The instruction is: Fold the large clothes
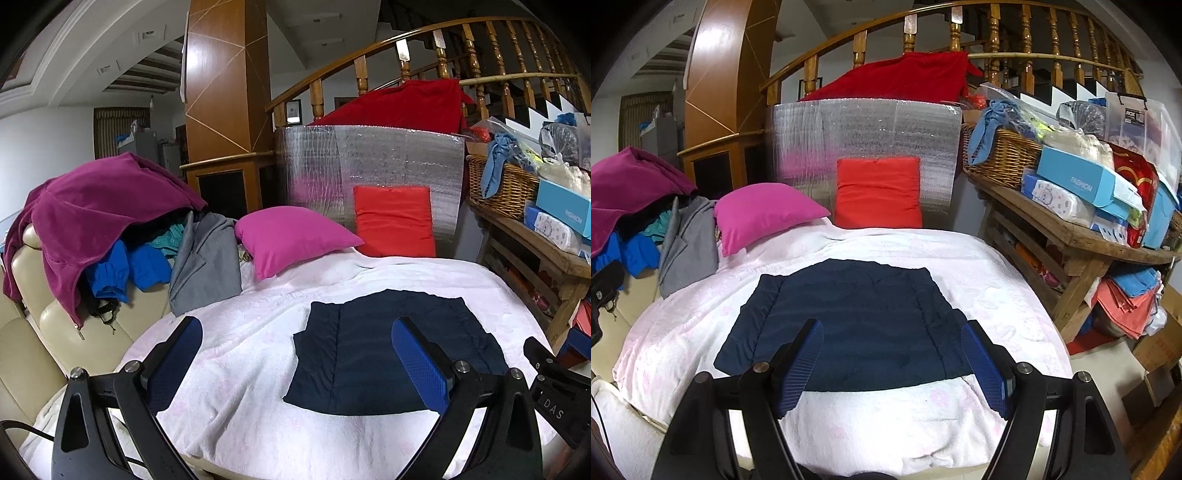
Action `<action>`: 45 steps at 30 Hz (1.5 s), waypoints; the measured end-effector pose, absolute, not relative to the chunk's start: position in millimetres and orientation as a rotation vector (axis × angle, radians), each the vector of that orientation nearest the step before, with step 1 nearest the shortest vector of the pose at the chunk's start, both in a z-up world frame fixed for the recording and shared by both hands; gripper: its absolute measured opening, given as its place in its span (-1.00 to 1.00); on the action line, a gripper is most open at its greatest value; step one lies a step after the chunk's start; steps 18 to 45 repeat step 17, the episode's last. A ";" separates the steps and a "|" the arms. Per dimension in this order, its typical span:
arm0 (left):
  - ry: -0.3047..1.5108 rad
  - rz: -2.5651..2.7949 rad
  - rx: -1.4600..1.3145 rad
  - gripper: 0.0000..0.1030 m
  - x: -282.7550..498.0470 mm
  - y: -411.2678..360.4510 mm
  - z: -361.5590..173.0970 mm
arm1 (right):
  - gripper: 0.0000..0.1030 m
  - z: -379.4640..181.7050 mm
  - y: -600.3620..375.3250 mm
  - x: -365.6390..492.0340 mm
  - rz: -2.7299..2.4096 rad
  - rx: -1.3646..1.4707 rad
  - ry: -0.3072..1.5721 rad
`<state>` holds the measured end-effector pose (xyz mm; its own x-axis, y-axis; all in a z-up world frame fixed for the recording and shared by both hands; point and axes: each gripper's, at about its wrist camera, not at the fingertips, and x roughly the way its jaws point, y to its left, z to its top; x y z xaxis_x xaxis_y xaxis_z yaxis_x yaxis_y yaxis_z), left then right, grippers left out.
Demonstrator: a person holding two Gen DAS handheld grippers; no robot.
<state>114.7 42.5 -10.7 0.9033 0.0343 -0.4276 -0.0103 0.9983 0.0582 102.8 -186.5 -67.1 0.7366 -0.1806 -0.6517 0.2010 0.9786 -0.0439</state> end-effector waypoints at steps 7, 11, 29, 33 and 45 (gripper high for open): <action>0.471 0.040 0.048 0.98 137.4 54.3 -17.3 | 0.56 -77.0 -171.1 126.6 -0.192 0.019 0.727; 0.465 0.046 0.068 0.98 145.3 54.7 -19.3 | 0.56 -82.7 -166.9 138.9 -0.179 0.028 0.735; 0.439 0.029 0.071 0.98 157.8 49.9 -27.6 | 0.56 -99.3 -173.7 156.5 -0.176 0.049 0.752; 0.439 0.029 0.071 0.98 157.8 49.9 -27.6 | 0.56 -99.3 -173.7 156.5 -0.176 0.049 0.752; 0.439 0.029 0.071 0.98 157.8 49.9 -27.6 | 0.56 -99.3 -173.7 156.5 -0.176 0.049 0.752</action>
